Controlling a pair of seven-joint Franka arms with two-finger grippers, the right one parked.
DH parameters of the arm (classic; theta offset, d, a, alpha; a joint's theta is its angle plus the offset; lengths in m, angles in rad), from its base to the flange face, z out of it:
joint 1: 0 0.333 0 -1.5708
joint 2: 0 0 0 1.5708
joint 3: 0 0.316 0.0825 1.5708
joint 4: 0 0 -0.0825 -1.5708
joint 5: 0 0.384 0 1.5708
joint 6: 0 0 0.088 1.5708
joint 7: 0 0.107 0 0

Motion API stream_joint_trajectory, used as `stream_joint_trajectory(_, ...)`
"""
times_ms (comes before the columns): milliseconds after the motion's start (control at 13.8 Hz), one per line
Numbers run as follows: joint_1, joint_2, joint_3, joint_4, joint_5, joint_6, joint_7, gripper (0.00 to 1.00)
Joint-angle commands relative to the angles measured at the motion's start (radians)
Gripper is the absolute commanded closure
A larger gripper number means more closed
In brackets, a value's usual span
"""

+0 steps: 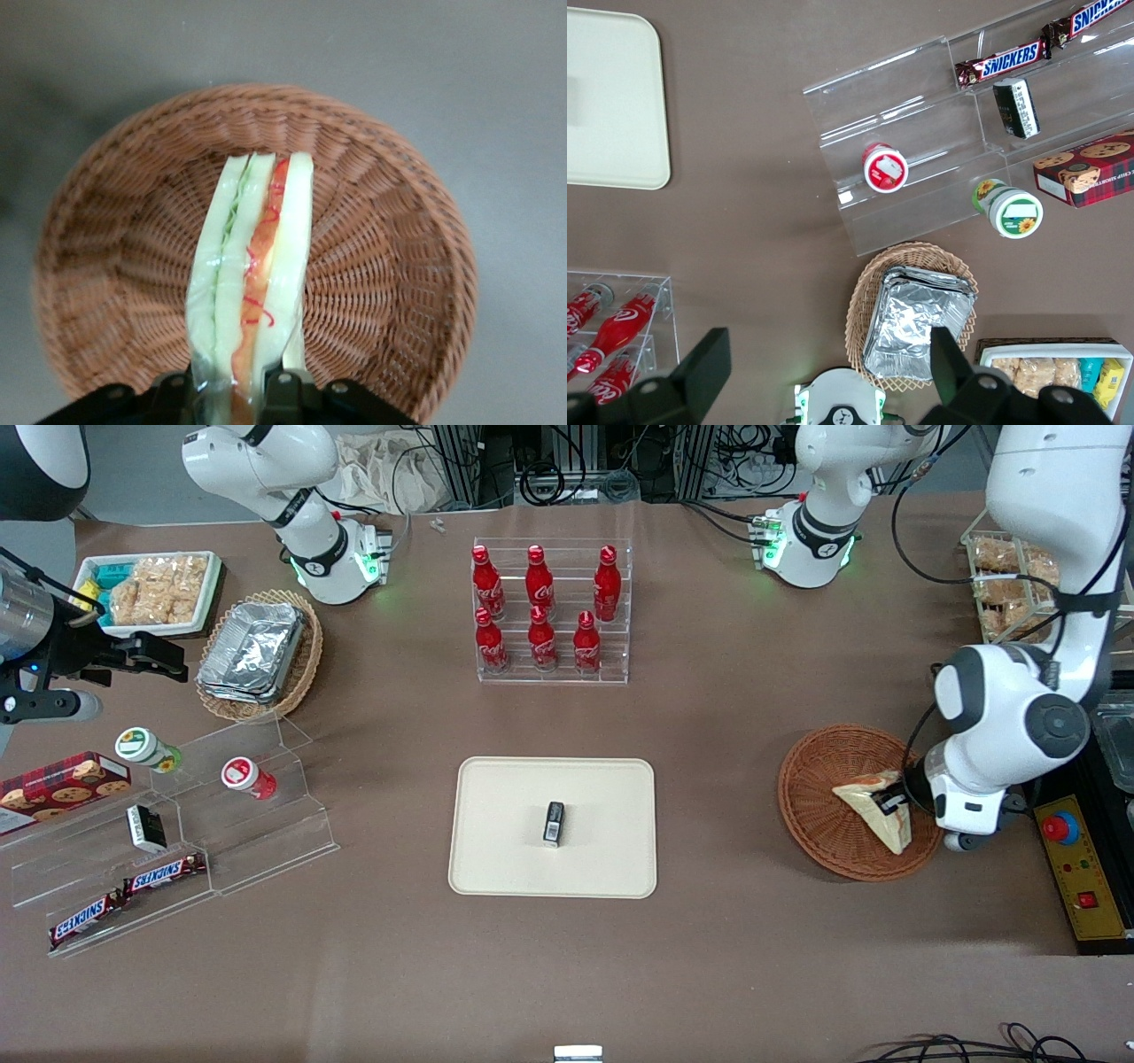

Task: Place sandwich from basket to tray
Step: 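Lift the sandwich and carry it over the cream tray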

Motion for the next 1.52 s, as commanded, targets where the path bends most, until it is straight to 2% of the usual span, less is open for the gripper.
stream_joint_trajectory(0,-0.002,0.011,-0.001,0.267,-0.002,-0.306,0.135,1.0)
stream_joint_trajectory(145,-0.005,0.025,-0.001,0.41,0.003,-0.431,0.247,1.0)
stream_joint_trajectory(363,-0.05,0.017,-0.003,0.513,0.026,-0.503,0.413,1.0)
stream_joint_trajectory(508,-0.139,0.027,-0.001,0.573,0.052,-0.578,0.414,1.0)
stream_joint_trajectory(726,-0.267,0.075,-0.001,0.604,0.061,-0.571,0.404,1.0)
stream_joint_trajectory(1016,-0.412,0.232,0.0,0.705,0.062,-0.542,0.26,1.0)
stream_joint_trajectory(1452,-0.58,0.396,0.0,0.705,0.075,-0.316,0.025,1.0)
